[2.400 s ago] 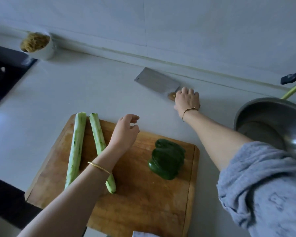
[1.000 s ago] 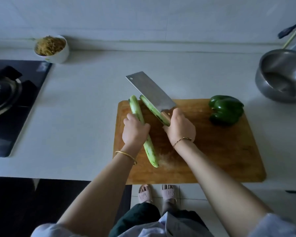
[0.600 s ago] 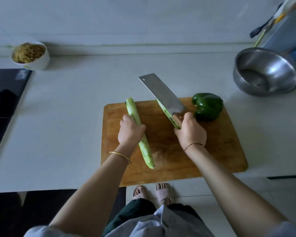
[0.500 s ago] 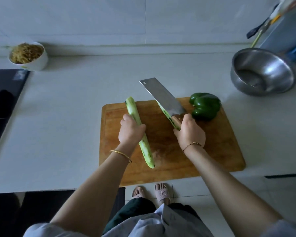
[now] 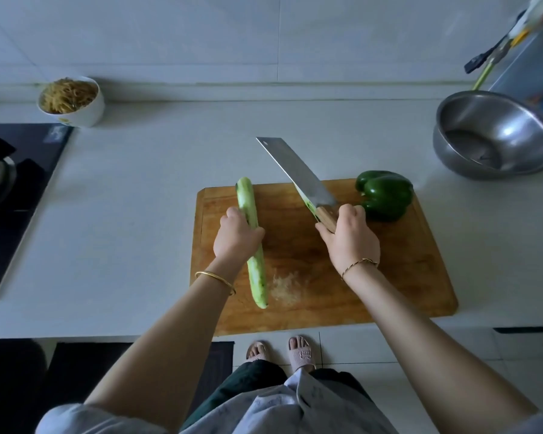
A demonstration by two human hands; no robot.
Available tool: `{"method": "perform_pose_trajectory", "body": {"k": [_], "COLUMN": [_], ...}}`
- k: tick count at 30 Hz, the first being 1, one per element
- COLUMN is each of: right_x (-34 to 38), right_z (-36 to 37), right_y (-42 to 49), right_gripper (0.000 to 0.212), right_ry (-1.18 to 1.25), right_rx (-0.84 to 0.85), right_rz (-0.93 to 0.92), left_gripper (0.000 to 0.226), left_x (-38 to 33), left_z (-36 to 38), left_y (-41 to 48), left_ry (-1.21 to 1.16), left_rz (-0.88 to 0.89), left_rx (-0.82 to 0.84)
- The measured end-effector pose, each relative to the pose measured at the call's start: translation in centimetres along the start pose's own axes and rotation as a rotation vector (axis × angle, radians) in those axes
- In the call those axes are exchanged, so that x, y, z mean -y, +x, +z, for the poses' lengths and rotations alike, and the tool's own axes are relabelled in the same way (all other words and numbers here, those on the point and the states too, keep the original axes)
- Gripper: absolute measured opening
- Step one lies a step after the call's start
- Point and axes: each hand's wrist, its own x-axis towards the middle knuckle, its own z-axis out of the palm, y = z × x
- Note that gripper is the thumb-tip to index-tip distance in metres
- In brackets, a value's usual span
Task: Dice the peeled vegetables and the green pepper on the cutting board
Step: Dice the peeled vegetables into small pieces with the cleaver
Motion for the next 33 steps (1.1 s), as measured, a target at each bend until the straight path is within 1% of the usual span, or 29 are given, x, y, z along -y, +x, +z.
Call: {"method": "perform_pose_trajectory", "body": {"k": [4, 7, 9, 11, 15, 17, 21, 25, 29, 33], "right_x": [1.5, 3.0, 3.9, 4.6, 5.1, 5.3, 5.3, 5.1, 5.1, 5.9], "right_z": [-0.7, -0.9, -0.9, -0.8, -0.6, -0.4, -0.3, -0.4, -0.3, -0.1], "right_y": [-0.8, -1.6, -2.2, -3.0, -4.5, -5.1, -5.6, -5.4, -5.4, -5.0], "right_gripper": [0.035, 0.033, 0.029, 0.026, 0.019, 0.015, 0.018, 0.023, 0.023, 0.021], "right_ry": [0.197, 0.374, 0.485, 0.523, 0.431, 0.368, 0.180, 0.133, 0.130, 0.068], "right_rx": [0.044, 0.090, 0.134, 0.194, 0.275, 0.296, 0.275, 0.308, 0.312, 0.347], "right_rz": [-0.114, -0.195, -0.253, -0.293, -0.342, -0.363, -0.406, -0.394, -0.376, -0.377], "left_gripper": [0.054, 0.058, 0.058, 0.054, 0.039, 0.036, 0.032, 0.029, 0.027, 0.024], "left_x": [1.2, 2.4, 2.9, 3.6, 5.4, 5.8, 5.7, 5.7, 5.6, 5.5], "left_z": [-0.8, -0.9, -1.1, -1.3, -1.3, -1.1, -0.8, -0.8, -0.7, -0.7], "left_y": [-0.1, -0.5, -0.9, -1.3, -1.9, -2.1, -2.2, -2.3, -2.3, -2.3], "left_ry": [0.210, 0.231, 0.225, 0.247, 0.223, 0.190, 0.155, 0.139, 0.139, 0.130], "left_rz": [0.159, 0.289, 0.318, 0.282, 0.192, 0.194, 0.203, 0.200, 0.202, 0.205], "left_rx": [-0.024, -0.042, -0.056, -0.074, -0.146, -0.169, -0.196, -0.219, -0.232, -0.239]}}
